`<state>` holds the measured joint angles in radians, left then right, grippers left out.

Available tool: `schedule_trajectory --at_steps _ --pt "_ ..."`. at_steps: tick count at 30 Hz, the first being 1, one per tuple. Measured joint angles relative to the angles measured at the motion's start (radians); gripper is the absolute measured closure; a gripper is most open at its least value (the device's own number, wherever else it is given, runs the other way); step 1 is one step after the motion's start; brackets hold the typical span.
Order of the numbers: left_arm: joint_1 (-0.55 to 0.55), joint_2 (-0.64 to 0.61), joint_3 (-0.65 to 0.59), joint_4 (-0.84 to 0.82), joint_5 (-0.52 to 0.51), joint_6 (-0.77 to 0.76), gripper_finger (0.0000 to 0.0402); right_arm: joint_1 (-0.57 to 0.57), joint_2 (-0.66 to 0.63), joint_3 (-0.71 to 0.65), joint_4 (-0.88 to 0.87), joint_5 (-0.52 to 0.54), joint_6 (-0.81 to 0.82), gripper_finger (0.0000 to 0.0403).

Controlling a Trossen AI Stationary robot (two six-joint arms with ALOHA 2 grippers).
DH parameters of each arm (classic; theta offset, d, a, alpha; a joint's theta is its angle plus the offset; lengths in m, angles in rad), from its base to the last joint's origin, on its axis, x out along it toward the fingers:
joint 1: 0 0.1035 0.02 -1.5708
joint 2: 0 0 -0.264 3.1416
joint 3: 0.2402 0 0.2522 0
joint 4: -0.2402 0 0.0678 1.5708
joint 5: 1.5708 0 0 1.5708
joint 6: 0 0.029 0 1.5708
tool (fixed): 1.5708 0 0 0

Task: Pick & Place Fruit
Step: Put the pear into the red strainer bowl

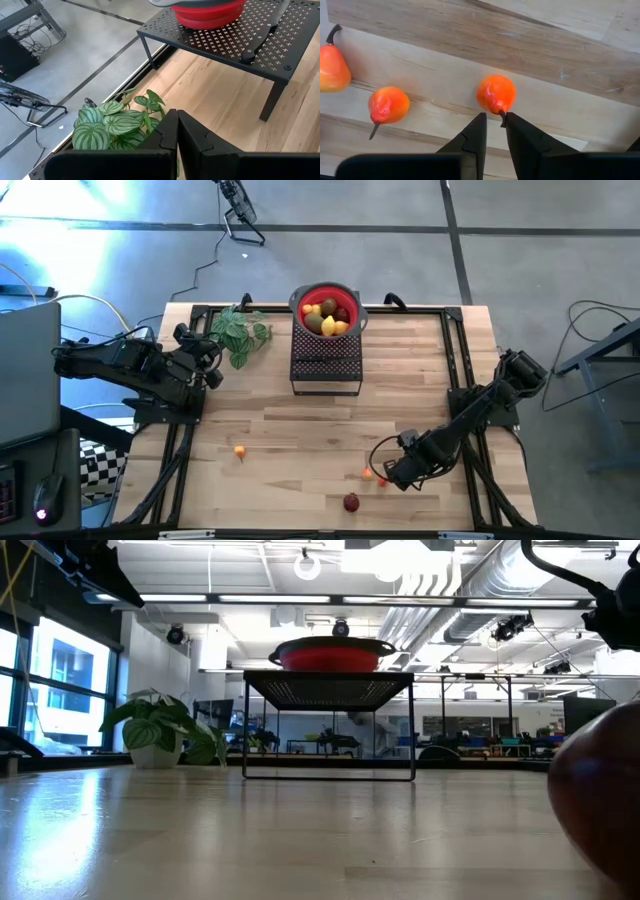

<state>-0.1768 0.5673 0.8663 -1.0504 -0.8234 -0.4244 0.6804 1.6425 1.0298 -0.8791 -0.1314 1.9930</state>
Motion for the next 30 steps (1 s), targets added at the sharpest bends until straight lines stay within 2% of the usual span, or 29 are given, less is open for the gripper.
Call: schedule_trajectory --at_steps 8,22,30 --pt "0.0 0.0 0.0 0.0 0.0 0.0 0.0402 0.0 0.0 0.0 -0.006 0.005 0.0 0.0395" --pt "0.0 0.0 0.0 0.0 0.0 0.0 0.0402 -0.009 -0.04 0.0 0.007 0.0 -0.006 0.0399" --pt "0.0 0.0 0.0 0.0 0.0 0.0 0.0402 -0.046 -0.195 0.001 0.018 0.156 -0.01 0.0399"
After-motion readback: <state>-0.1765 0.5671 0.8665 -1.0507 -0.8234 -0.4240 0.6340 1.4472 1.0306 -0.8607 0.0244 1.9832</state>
